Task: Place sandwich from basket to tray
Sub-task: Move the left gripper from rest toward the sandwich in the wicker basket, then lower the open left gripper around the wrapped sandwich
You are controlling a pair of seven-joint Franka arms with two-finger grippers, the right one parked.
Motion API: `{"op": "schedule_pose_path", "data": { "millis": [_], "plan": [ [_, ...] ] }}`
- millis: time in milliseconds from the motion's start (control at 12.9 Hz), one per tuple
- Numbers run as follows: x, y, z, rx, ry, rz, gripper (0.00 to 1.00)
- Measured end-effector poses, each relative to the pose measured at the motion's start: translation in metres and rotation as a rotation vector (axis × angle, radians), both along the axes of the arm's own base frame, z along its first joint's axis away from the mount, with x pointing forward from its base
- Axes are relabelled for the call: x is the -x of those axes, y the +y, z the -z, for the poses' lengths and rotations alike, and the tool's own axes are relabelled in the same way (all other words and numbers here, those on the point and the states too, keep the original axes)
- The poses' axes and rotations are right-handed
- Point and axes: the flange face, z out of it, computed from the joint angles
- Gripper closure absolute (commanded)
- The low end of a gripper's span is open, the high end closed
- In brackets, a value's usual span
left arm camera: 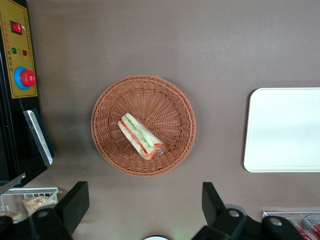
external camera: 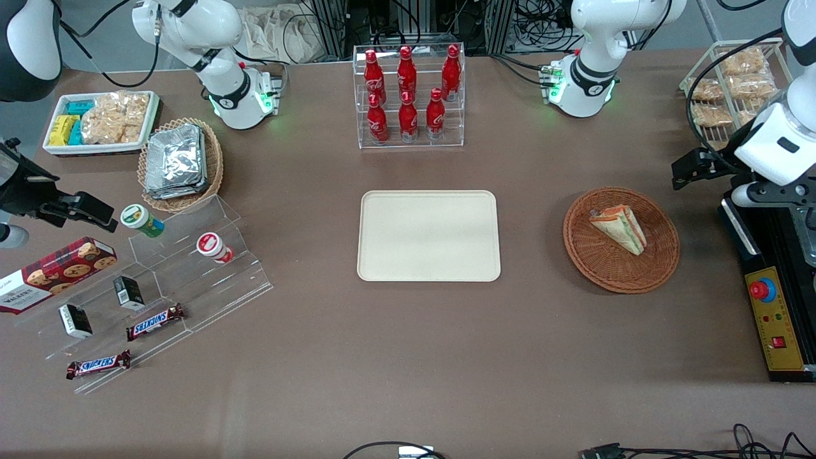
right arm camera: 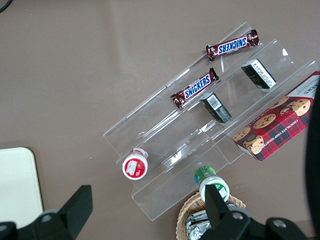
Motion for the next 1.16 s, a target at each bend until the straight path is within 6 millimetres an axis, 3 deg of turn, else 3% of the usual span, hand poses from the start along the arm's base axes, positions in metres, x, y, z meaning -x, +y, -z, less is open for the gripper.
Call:
{"op": "schedule_pose_path", "data": {
  "millis": [155,387,775,1162],
  "plan": [
    [-0.002,0.008,0.021,-0.004,0.022,-0.040,0.00],
    [-0.001,0.013,0.070,-0.016,0.013,-0.160,0.00],
    [0.037,0.014,0.156,-0.030,-0.031,-0.315,0.00],
    [0.055,0.025,0.213,-0.022,-0.084,-0.444,0.00]
  ]
}}
